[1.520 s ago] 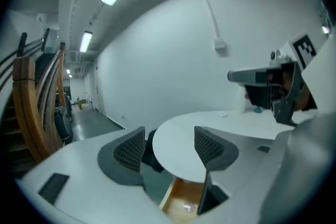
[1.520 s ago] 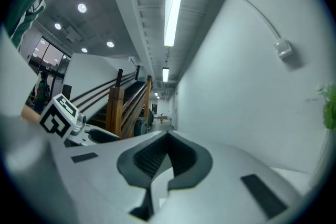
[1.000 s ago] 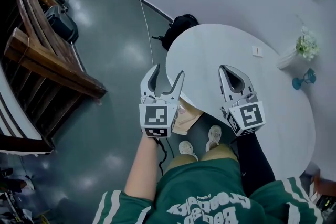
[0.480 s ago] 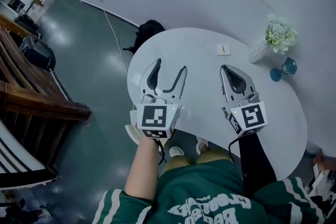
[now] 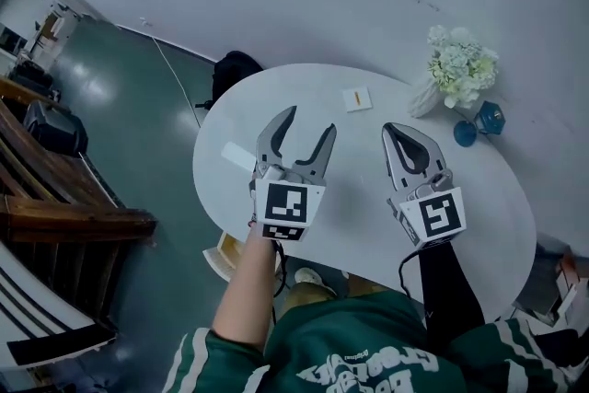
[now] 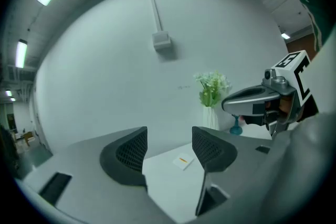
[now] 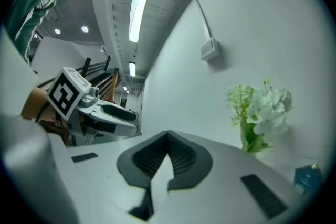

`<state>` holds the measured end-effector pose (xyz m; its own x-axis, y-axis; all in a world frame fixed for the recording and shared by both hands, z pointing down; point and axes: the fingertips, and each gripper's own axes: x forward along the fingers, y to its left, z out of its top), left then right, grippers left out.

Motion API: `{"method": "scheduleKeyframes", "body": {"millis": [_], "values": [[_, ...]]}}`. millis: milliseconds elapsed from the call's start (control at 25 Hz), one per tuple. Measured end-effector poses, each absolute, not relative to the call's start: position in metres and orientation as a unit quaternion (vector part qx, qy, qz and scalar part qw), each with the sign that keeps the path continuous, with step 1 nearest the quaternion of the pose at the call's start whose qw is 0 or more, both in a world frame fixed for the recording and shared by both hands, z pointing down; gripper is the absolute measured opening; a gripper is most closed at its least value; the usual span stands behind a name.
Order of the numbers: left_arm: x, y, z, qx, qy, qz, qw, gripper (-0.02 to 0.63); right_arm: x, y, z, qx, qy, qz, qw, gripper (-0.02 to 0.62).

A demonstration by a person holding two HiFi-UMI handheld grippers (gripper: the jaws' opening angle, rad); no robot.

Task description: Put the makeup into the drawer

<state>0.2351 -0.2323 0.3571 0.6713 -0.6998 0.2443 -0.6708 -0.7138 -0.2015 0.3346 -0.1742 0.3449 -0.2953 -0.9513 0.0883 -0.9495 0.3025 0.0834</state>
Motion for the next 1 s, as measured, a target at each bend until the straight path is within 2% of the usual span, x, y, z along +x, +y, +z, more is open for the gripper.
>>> {"method": "scheduleKeyframes", "body": {"millis": [240,520,1000], "values": [[0.302,-0.253,0.436,-0.925,0.219,-0.307,0.052,0.281,0.369,-0.166,0.370,0.597,-0.798,0.017,0.076,0.005],[0.341,-0.287,0.521,-0.891,0.080,-0.441,0.074,0.301,0.388,-0.161,0.394,0.604,-0.791,0.039,0.087,0.005],[0.382,-0.331,0.615,-0.817,-0.040,-0.570,0.080,0.343,0.384,-0.148,0.409,0.602,-0.792,0.064,0.082,0.005]]}}
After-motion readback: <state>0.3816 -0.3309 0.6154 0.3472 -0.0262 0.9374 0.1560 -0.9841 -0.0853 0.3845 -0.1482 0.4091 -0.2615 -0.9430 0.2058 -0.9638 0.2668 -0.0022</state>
